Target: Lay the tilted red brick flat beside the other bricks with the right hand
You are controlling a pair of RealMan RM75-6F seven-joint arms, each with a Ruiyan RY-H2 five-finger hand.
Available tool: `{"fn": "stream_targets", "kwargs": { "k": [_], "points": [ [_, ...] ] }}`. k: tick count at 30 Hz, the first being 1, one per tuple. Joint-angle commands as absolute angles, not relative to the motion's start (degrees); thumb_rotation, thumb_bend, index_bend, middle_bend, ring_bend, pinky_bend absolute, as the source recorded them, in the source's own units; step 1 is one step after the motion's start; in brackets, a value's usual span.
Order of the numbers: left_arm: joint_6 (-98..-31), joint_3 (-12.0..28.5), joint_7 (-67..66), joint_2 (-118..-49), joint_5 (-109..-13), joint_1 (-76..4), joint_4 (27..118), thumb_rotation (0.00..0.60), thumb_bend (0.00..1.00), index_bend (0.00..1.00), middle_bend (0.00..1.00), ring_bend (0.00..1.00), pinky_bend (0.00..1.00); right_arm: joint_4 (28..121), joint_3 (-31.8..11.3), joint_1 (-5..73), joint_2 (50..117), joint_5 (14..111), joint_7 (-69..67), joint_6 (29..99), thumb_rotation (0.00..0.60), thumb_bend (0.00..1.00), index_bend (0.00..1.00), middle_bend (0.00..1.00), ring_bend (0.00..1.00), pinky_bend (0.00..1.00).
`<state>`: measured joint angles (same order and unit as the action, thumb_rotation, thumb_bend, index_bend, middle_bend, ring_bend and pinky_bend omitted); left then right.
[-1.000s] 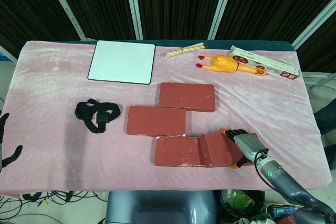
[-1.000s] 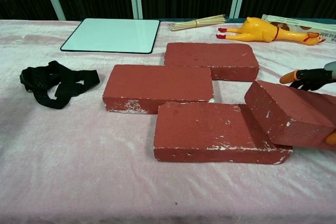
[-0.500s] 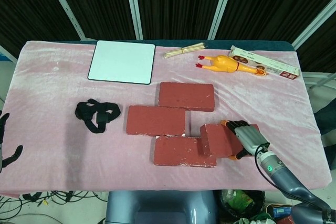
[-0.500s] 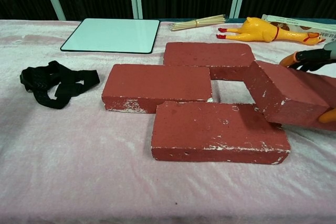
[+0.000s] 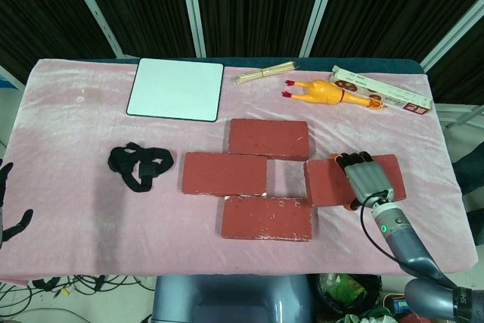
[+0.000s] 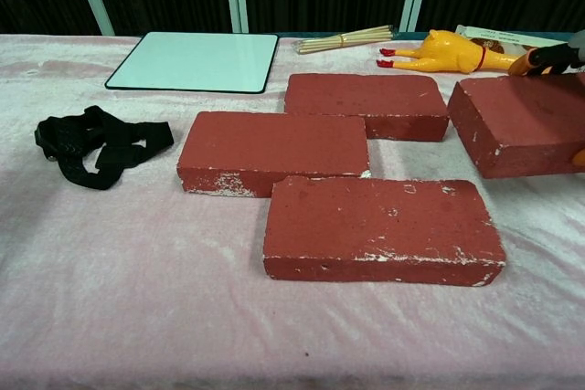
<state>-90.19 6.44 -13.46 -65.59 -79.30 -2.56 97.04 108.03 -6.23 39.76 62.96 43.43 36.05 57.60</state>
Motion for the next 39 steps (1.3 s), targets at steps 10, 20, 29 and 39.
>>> {"fn": "stream_targets", "kwargs": {
  "k": [10, 20, 29, 39],
  "points": [
    [-89.72, 6.47, -12.70, -65.33, -79.04, -2.64, 97.21, 0.600, 0.25, 0.08, 0.03, 0.00, 0.00, 110.02, -15.54, 53.53, 76.01, 6.77, 55.80, 76.24, 0.600, 0.00, 0.33, 0.36, 0.30, 0.10],
    [-89.71, 6.44, -12.36, -65.12, -79.02, -2.56, 97.30, 0.600, 0.25, 0.08, 0.03, 0.00, 0.00, 106.00, -19.75, 57.14, 82.76, 0.13, 56.86, 80.77, 0.600, 0.00, 0.33, 0.37, 0.30, 0.11],
    [-89.63, 6.54, -12.35, -65.09, -78.73, -2.59, 97.23, 0.600, 0.25, 0.08, 0.03, 0.00, 0.00, 106.06, -19.19, 56.67, 82.84, 3.28, 55.64, 77.39, 0.600, 0.00, 0.33, 0.37, 0.30, 0.11],
    [-89.70, 6.59, -12.61, -65.13, -78.61, -2.59, 97.16, 0.600, 0.25, 0.08, 0.03, 0.00, 0.00, 105.90, -16.91, 55.19, 82.05, 9.76, 52.58, 72.81, 0.600, 0.00, 0.34, 0.38, 0.30, 0.11]
  ]
}}
